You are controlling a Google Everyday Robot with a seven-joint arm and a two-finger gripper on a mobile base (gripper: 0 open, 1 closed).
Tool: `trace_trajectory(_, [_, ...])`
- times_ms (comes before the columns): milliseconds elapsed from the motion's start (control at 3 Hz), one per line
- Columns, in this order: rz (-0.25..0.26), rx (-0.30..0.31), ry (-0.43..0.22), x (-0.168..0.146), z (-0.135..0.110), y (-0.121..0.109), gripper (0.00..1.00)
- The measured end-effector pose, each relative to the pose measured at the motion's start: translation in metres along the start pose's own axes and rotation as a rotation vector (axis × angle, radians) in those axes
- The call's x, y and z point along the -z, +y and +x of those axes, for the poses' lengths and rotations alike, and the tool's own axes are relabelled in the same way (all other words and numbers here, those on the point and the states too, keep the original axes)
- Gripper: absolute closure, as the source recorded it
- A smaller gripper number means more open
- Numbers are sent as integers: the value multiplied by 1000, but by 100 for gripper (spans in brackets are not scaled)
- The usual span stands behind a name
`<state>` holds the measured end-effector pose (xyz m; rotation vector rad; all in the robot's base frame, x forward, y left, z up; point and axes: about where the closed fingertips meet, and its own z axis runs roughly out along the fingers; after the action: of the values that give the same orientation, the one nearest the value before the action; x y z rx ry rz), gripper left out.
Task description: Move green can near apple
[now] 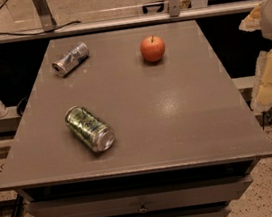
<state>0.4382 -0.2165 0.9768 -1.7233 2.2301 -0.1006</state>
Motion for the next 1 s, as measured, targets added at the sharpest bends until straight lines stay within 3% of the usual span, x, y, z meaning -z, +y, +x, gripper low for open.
trace_trajectory(333, [0,0,0,0,0,0,0])
trace_trajectory(667, [-23,-34,-57,-9,-24,3,0])
trace_trajectory(1000, [-74,-91,-142,-29,-62,14,0])
